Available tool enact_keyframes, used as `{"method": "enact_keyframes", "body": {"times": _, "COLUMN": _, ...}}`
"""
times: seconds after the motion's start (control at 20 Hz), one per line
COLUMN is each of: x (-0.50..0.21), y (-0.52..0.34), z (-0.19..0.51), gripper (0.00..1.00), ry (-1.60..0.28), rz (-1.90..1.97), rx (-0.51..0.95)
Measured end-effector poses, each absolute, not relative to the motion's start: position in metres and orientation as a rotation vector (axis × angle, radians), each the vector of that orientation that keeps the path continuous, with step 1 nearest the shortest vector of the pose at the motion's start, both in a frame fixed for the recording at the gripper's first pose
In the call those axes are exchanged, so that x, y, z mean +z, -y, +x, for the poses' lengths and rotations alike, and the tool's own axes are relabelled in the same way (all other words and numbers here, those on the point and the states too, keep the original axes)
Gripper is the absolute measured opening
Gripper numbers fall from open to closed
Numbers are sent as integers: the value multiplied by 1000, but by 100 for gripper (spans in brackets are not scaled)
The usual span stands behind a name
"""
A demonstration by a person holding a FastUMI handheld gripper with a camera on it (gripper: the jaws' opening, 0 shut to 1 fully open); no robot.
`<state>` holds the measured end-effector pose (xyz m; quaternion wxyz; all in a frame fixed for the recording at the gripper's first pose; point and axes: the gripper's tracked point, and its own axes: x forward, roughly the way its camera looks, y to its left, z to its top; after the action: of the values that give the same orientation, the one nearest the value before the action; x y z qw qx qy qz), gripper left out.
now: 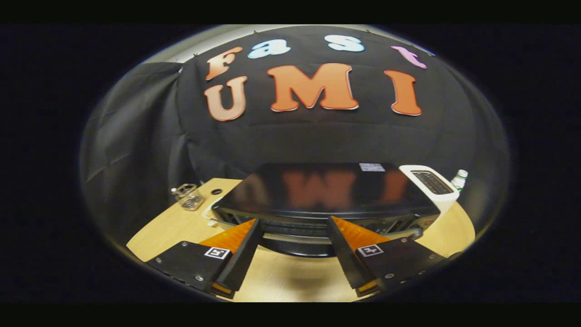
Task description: Open the toaster oven, put the food inside, and close the toaster oven door.
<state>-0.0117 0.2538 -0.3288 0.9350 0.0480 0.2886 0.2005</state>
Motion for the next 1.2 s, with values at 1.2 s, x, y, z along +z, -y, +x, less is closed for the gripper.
{"method": "enact_keyframes", "body": {"times": 1.2, "x": -448, "y": -254, "z": -128, "gripper": 83, "ry": -1061, "rz": 205, "rx": 487}}
